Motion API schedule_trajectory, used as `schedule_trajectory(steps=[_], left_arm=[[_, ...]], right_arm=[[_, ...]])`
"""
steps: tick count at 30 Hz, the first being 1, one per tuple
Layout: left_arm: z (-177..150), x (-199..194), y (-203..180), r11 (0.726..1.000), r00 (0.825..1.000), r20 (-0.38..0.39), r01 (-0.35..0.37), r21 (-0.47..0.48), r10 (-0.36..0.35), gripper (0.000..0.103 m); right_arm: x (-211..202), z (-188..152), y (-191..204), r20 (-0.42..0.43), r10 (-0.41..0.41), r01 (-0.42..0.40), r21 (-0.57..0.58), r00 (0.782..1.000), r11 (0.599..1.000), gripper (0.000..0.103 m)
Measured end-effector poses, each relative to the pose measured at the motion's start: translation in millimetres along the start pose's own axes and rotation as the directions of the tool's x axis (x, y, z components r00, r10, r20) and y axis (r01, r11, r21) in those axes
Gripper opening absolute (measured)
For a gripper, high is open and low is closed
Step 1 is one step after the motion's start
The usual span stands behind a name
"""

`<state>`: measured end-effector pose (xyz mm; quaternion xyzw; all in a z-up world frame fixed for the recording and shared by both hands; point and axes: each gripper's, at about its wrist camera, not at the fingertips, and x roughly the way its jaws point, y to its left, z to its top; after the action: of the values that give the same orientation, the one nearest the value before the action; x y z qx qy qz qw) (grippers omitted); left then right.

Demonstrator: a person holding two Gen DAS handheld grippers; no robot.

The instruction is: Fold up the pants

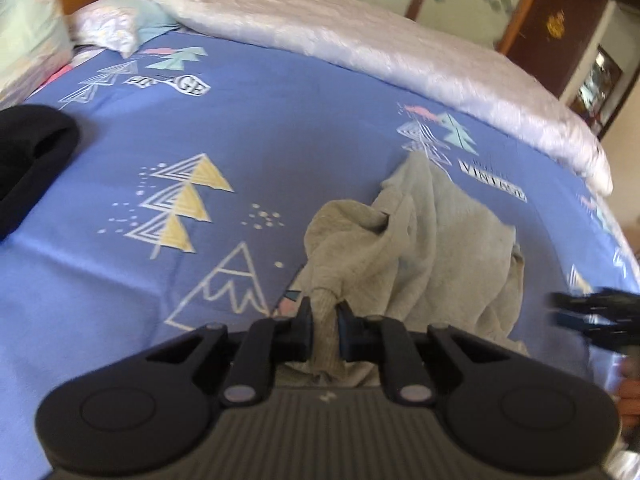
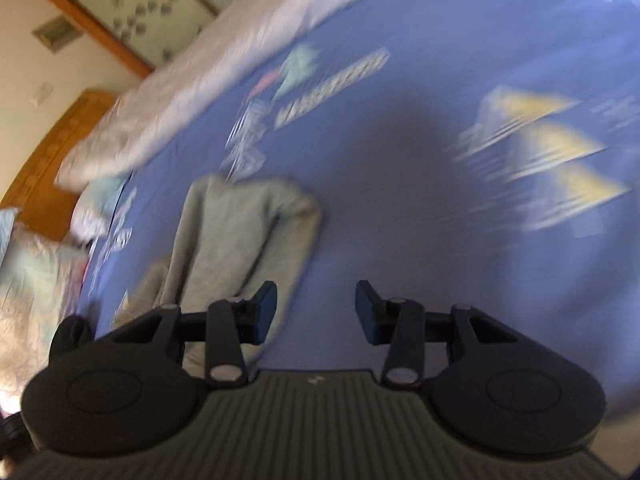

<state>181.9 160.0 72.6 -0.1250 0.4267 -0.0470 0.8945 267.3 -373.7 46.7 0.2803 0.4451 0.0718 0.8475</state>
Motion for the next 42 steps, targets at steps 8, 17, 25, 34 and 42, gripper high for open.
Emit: schedule_trajectory(steps=[8,17,25,34,42], left_arm=[[9,-12,15,0.997,0.999,0.03,0.015,-0.069,-0.013,0.011],[8,-26,38,0.988,0.998,0.066,0.027,-0.151,-0.017,0.011],[-2,-43,60,0.98,0.997,0.078,0.034,-0.195,-0.019,0.011],[-18,-58,65,0.978,0.996,0.081,0.052,-0.203,-0.037,0.011],[-21,-66,60,0.969,0.995,0.087,0.063,-0.238,-0.044,0.011]], right_arm=[[36,-1,48,0.0,-0.085,0.084,-0.187,0.996,0.979,0.004],[-79,28,125,0.771,-0.126,0.747,-0.542,0.625,0.385,0.004],[-151,-60,36,0.654,-0.117,0.644,-0.671,0.747,0.367,0.017],[-146,-85,-23,0.364,-0.282,0.447,-0.535,0.888,0.717,0.018],[-96,46,-99,0.236,-0.258,0.253,0.053,0.937,0.966,0.064]])
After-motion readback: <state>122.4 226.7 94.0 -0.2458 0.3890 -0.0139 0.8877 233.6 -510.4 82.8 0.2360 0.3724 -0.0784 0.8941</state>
